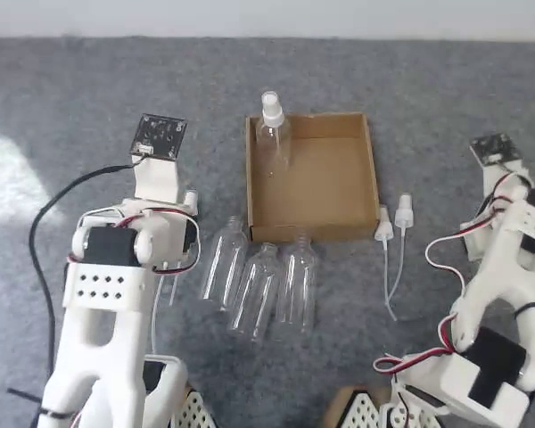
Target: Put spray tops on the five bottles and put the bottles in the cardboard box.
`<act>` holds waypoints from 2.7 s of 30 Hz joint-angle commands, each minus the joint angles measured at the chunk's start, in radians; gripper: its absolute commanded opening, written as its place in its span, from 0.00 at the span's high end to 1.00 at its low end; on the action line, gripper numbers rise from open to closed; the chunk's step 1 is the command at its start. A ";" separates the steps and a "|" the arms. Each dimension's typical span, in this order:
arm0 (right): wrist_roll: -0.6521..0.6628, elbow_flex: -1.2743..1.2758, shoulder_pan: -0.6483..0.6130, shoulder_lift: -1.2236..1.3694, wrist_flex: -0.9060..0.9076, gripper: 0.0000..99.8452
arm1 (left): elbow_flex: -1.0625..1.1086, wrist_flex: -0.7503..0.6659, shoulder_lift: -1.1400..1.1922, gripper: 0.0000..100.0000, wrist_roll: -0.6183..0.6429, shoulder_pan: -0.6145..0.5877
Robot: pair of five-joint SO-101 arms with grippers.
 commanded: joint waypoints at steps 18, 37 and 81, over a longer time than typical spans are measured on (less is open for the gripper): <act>0.072 -0.296 -0.015 0.352 0.079 0.92 | 0.018 -0.057 -0.034 0.99 -0.005 -0.003; -0.238 -0.146 -0.547 -0.452 0.174 0.99 | -0.407 0.072 -0.044 0.99 0.003 -0.006; -0.500 0.684 -1.468 -0.954 -0.604 0.99 | -0.300 -0.310 -0.377 0.99 0.433 -0.114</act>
